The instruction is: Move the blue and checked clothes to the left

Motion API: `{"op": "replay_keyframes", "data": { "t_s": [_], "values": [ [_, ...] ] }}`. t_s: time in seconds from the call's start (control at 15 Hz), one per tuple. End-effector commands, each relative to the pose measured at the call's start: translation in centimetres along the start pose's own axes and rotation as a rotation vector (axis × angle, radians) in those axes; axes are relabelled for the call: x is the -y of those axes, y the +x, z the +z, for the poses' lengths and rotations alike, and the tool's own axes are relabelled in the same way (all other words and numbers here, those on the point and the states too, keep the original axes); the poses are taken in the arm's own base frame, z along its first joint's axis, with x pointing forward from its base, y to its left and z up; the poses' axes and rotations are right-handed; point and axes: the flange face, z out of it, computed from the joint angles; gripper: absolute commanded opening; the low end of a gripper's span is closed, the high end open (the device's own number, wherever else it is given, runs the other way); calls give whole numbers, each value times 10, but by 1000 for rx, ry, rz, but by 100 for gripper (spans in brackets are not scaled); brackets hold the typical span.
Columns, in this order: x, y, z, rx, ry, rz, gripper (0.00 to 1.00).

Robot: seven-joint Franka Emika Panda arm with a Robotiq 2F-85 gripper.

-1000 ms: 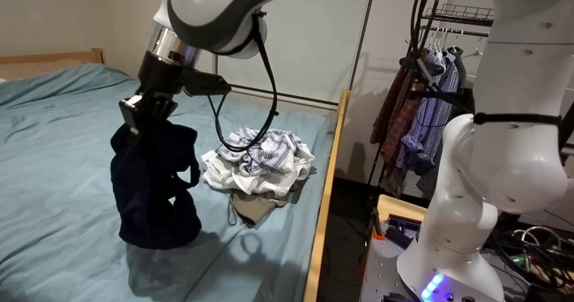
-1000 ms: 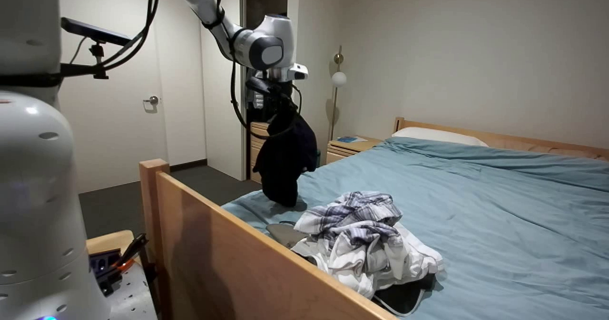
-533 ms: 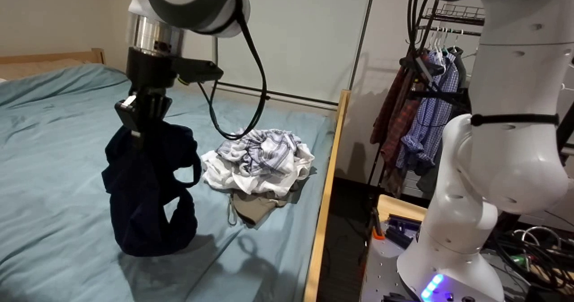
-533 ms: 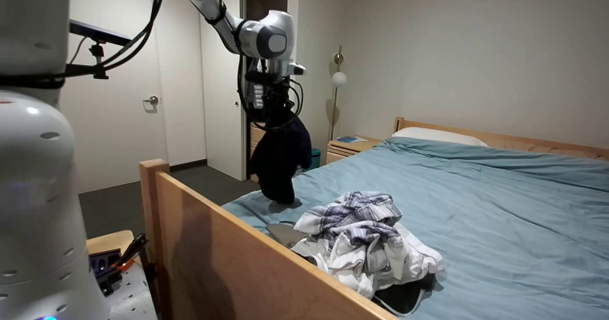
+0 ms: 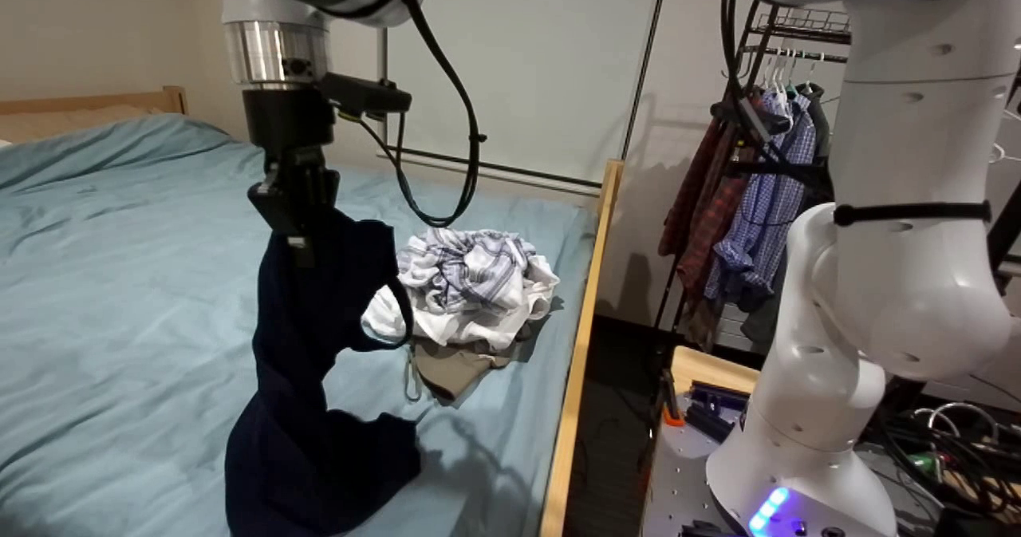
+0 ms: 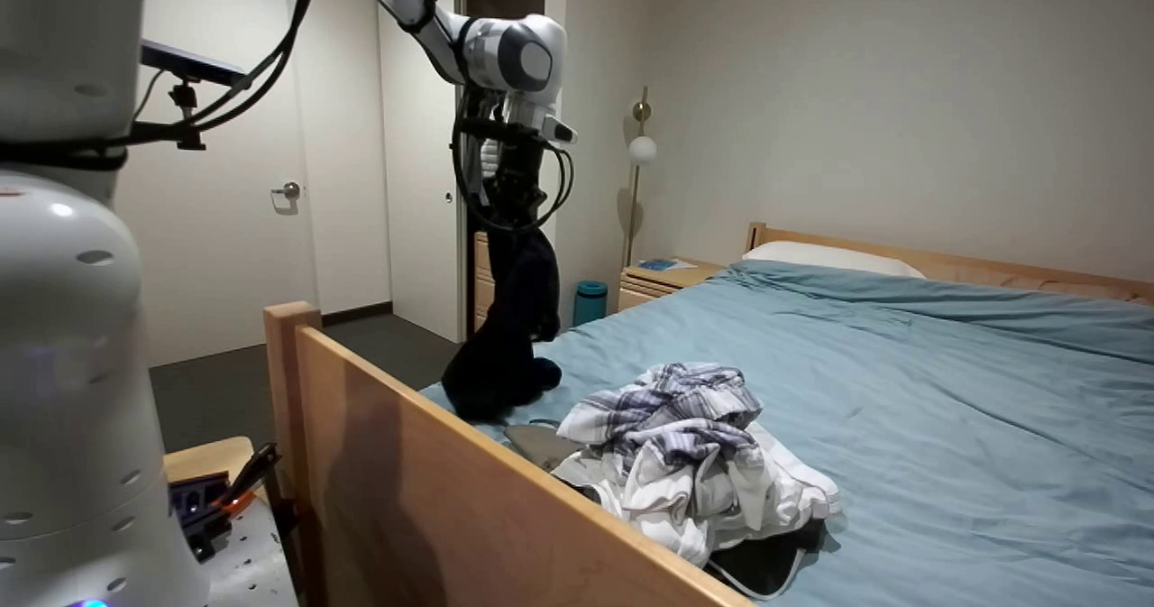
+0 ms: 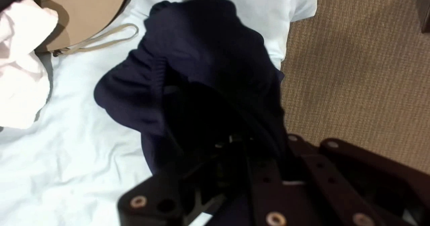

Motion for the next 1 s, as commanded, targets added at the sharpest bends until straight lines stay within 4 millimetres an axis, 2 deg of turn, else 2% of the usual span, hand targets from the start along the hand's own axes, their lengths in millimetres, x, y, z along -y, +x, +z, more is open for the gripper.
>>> {"op": "replay_keyframes", "data": {
  "t_s": [0.0, 0.93],
  "values": [
    [0, 1, -2, 3, -1, 13, 8],
    [0, 5, -3, 0, 0, 29, 8]
  ]
}}
